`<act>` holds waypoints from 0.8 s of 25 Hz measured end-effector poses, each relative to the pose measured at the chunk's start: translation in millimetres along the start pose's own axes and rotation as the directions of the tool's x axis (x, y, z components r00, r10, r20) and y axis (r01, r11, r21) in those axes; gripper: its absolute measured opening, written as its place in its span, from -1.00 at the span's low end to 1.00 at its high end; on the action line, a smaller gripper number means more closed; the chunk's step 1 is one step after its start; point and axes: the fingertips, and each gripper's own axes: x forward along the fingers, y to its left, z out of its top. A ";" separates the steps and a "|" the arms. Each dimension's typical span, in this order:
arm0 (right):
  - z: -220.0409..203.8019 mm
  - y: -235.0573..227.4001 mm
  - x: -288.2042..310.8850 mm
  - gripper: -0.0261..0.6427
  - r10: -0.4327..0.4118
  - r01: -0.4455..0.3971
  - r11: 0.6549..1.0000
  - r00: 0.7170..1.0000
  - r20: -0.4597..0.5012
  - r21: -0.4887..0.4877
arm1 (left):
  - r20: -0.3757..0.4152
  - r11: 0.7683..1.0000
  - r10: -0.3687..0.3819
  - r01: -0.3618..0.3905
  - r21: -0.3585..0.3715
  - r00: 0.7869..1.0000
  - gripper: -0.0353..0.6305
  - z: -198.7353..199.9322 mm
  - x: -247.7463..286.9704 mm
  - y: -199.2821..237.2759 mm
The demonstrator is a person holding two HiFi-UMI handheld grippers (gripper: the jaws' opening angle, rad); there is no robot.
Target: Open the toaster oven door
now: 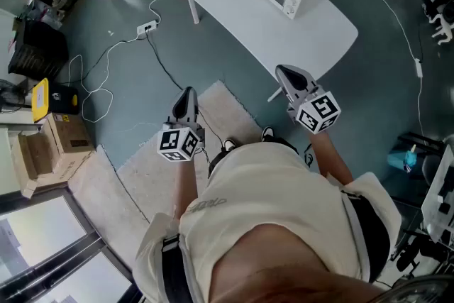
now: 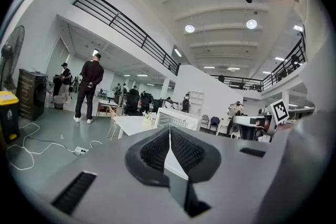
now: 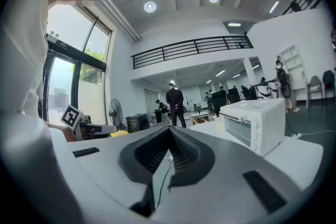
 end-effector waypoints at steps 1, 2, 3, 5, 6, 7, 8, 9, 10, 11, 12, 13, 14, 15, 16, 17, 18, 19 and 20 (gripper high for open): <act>1.6 2.6 0.9 -0.91 -0.003 0.003 1.000 1.000 0.003 0.012 | -0.001 1.000 -0.004 0.004 0.001 1.000 -0.82 0.8 -0.6 3.4; 2.9 4.5 1.8 -0.91 -0.007 0.007 1.000 1.000 0.007 0.024 | -0.003 1.000 -0.008 0.008 0.001 1.000 -0.82 1.6 -1.1 6.7; 4.0 5.7 2.8 -0.91 -0.012 0.011 0.999 1.000 0.013 0.034 | -0.004 1.000 -0.012 0.012 0.004 1.000 -0.82 2.2 -1.6 10.0; 7.2 8.4 4.9 -0.91 -0.028 0.027 0.999 1.000 0.011 0.018 | -0.007 1.000 -0.019 0.019 0.011 1.000 -0.82 3.9 -2.3 16.6; 9.3 11.7 6.1 -0.91 -0.037 0.037 0.999 0.999 -0.001 -0.011 | -0.008 1.000 -0.024 0.024 0.016 1.000 -0.82 5.5 -2.9 19.5; 10.8 16.2 7.4 -0.91 -0.043 0.043 0.998 0.999 -0.014 -0.037 | -0.008 0.999 -0.030 0.030 0.022 1.000 -0.82 7.7 -4.1 22.2; 11.1 20.8 9.2 -0.91 -0.043 0.042 0.998 0.999 -0.019 -0.048 | -0.008 0.999 -0.033 0.033 0.029 0.999 -0.82 10.1 -5.7 25.0; 10.3 24.8 11.5 -0.91 -0.040 0.039 0.998 0.999 -0.016 -0.046 | -0.007 0.999 -0.034 0.034 0.039 0.999 -0.82 12.6 -8.0 28.2; 9.1 28.5 14.0 -0.91 -0.041 0.041 0.999 0.999 -0.011 -0.036 | -0.007 0.998 -0.031 0.031 0.048 0.999 -0.82 14.8 -10.9 32.0; 7.6 32.0 16.9 -0.91 -0.048 0.048 0.998 0.999 -0.008 -0.027 | -0.007 0.998 -0.026 0.027 0.055 1.000 -0.82 16.5 -14.4 36.4; 5.4 35.5 20.2 -0.90 -0.057 0.057 0.998 0.998 -0.008 -0.021 | -0.006 0.998 -0.021 0.021 0.058 1.000 -0.82 17.5 -18.2 41.7; 2.9 39.2 24.0 -0.91 -0.066 0.066 0.998 0.998 -0.009 -0.016 | -0.006 0.998 -0.015 0.015 0.056 1.000 -0.82 17.6 -22.2 47.8; 0.6 43.4 27.8 -0.90 -0.074 0.074 0.997 0.997 -0.010 -0.009 | -0.007 0.999 -0.010 0.011 0.050 1.000 -0.82 16.7 -26.2 54.5; -1.4 48.1 31.2 -0.90 -0.082 0.082 0.997 0.997 -0.012 -0.001 | -0.012 0.999 -0.007 0.008 0.043 1.000 -0.82 14.6 -30.4 61.3; -3.3 52.5 33.7 -0.90 -0.090 0.090 0.996 0.996 -0.015 0.006 | -0.022 0.999 -0.006 0.007 0.038 1.000 -0.82 11.3 -34.4 67.8; -5.7 55.8 35.4 -0.90 -0.096 0.096 0.995 0.995 -0.018 0.011 | -0.037 0.999 -0.008 0.009 0.040 0.999 -0.82 6.7 -37.8 73.6; -7.9 57.7 36.3 -0.91 -0.102 0.102 0.995 0.995 -0.021 0.013 | -0.057 0.999 -0.009 0.012 0.049 0.998 -0.82 1.3 -40.3 78.6; -9.7 58.5 36.3 -0.91 -0.107 0.107 0.994 0.994 -0.026 0.011 | -0.077 0.998 -0.006 0.011 0.061 0.997 -0.82 -4.1 -42.2 83.4; -10.9 58.2 35.7 -0.91 -0.112 0.112 0.994 0.993 -0.029 0.007 | -0.094 0.998 -0.001 0.007 0.067 0.996 -0.82 -8.6 -43.6 88.5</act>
